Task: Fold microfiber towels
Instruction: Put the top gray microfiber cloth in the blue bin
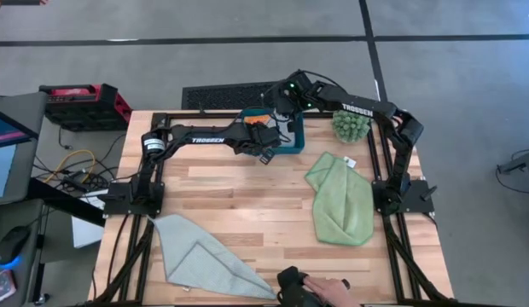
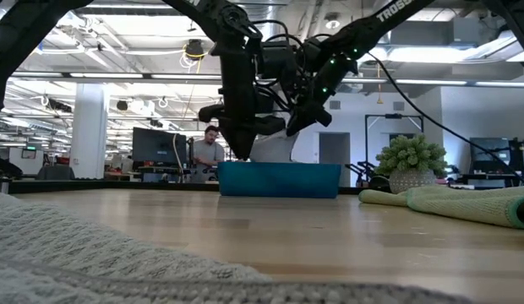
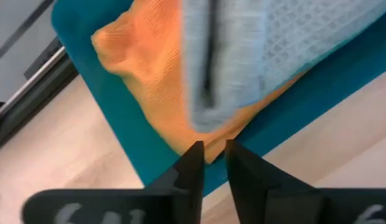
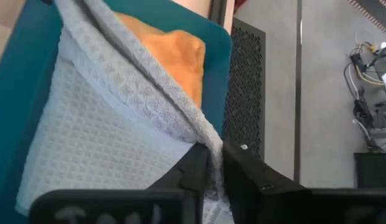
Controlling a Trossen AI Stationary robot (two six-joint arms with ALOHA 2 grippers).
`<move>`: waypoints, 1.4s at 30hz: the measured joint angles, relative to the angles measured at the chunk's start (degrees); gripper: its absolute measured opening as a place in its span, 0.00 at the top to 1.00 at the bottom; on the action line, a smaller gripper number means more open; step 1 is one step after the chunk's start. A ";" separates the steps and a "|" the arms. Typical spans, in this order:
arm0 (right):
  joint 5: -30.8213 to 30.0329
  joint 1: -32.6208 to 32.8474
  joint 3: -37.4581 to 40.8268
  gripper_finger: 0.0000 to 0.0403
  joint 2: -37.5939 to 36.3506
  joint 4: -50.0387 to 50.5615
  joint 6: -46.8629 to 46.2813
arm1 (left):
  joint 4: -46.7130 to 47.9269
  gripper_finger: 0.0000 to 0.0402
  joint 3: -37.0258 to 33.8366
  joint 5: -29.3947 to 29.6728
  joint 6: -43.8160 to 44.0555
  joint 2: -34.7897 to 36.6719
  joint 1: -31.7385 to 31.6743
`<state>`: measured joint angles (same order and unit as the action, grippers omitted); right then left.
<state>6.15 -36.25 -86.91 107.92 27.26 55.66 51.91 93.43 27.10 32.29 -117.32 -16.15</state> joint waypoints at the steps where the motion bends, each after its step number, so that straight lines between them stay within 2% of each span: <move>1: 0.01 -0.06 0.00 0.80 0.00 -0.20 0.11 | -0.03 0.83 0.01 -0.31 0.63 0.00 -0.07; 8: 0.88 0.11 0.00 0.68 0.00 -0.77 0.24 | 0.39 0.67 0.07 -0.22 -0.55 0.00 -0.30; 15: 0.91 0.16 0.00 0.52 0.02 -1.26 0.23 | -0.22 0.62 0.18 0.71 -2.03 0.00 -0.30; 20: -7.84 -0.01 0.11 0.47 -1.42 -0.79 -3.57 | -4.19 0.63 1.42 -0.10 -14.28 0.00 0.01; 22: -8.70 -0.85 0.11 0.47 -3.35 0.44 -4.80 | -7.04 0.63 1.41 -4.00 -21.48 0.00 -0.04; 26: -8.06 -2.88 0.09 0.47 -8.80 3.53 -9.66 | -14.26 0.64 1.20 -19.19 -32.72 0.00 -1.45; 28: -7.31 -3.83 0.08 0.47 -11.57 4.75 -12.20 | -17.92 0.64 0.75 -23.27 -37.14 0.00 -2.05; 35: -6.17 -3.63 0.09 0.47 -18.80 8.87 -17.98 | -24.17 0.64 0.33 -23.33 -45.33 0.00 -4.58; 42: -6.07 -0.93 0.09 0.47 -22.68 10.13 -19.71 | -30.10 0.64 0.43 -29.75 -45.94 -1.50 -7.47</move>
<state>0.08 -37.18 -86.83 85.24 37.40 35.95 21.81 93.86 -2.66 -13.64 -118.81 -23.62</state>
